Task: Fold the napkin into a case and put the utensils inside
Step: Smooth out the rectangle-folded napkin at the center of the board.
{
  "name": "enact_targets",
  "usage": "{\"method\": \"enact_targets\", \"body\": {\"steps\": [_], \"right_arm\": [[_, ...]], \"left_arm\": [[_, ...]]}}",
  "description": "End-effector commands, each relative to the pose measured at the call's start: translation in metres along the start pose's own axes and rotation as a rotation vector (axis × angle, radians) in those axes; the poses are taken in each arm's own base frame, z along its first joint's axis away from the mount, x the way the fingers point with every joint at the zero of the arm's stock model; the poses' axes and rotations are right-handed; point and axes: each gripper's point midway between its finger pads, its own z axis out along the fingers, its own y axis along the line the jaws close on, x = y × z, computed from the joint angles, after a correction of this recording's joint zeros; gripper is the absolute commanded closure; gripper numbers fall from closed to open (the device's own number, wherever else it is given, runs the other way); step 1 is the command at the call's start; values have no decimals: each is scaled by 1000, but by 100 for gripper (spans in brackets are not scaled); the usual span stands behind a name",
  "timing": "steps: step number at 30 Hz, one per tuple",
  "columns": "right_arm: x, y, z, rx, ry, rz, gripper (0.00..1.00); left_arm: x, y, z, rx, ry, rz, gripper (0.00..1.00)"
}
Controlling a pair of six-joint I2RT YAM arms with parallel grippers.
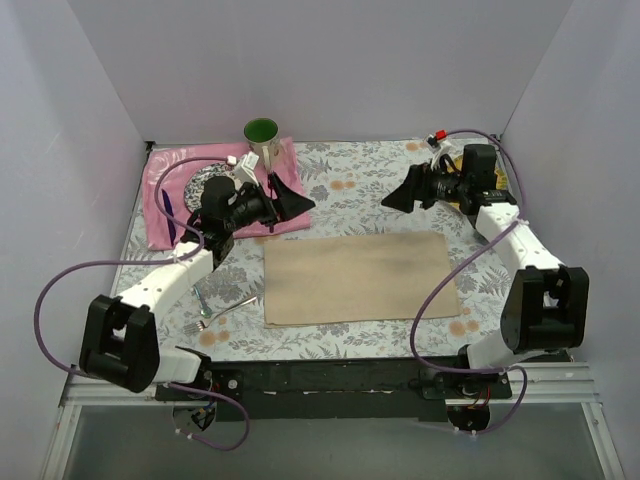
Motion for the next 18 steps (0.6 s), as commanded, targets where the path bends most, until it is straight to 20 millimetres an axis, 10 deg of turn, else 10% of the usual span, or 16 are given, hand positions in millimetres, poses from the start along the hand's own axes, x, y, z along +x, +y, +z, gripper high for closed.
{"method": "enact_targets", "body": {"steps": [1,8,18], "right_arm": [[19,9,42,-130,68,242,1],[55,35,86,-207,93,355,1],[104,13,128,-156,121,490,1]], "left_arm": [[19,21,26,-23,36,-264,2],[56,50,70,-22,37,-319,2],[83,107,107,-111,54,-379,2]]}}
